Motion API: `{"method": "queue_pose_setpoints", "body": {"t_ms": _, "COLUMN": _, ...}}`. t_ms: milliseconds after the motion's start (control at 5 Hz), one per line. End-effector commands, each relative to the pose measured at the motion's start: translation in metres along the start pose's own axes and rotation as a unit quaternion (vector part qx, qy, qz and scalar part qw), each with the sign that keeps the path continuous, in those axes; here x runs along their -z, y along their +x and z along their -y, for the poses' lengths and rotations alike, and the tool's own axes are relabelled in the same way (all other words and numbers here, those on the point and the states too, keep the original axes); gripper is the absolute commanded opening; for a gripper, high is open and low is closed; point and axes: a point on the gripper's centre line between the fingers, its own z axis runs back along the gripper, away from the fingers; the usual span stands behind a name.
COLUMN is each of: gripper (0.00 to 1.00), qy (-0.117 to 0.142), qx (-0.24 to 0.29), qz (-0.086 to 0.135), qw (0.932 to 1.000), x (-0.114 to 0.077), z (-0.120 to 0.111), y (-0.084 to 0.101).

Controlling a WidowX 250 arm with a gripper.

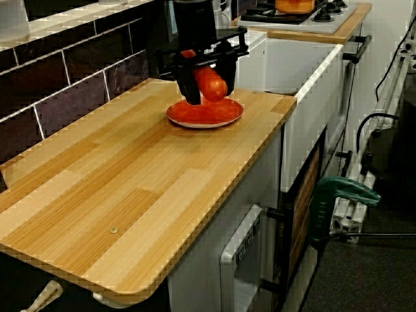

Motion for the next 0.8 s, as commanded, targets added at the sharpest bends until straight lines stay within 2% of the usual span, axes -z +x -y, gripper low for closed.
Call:
{"method": "queue_pose_setpoints", "body": {"t_ms": 0, "gripper": 0.0, "qy": 0.055, "qx": -0.065, "qz": 0.068, "qw": 0.994, "x": -0.043, "z": -0.048, "y": -0.046}}
{"method": "queue_pose_setpoints", "body": {"t_ms": 200, "gripper": 0.0, "qy": 0.069, "qx": -0.101, "qz": 0.08, "qw": 0.9893, "x": -0.044, "z": -0.067, "y": -0.064}}
{"method": "queue_pose_setpoints", "body": {"t_ms": 400, "gripper": 0.0, "qy": 0.089, "qx": -0.134, "qz": 0.086, "qw": 0.9832, "x": -0.038, "z": -0.081, "y": -0.077}}
{"method": "queue_pose_setpoints", "body": {"t_ms": 600, "gripper": 0.0, "qy": 0.097, "qx": -0.137, "qz": 0.076, "qw": 0.9829, "x": -0.022, "z": -0.082, "y": -0.075}}
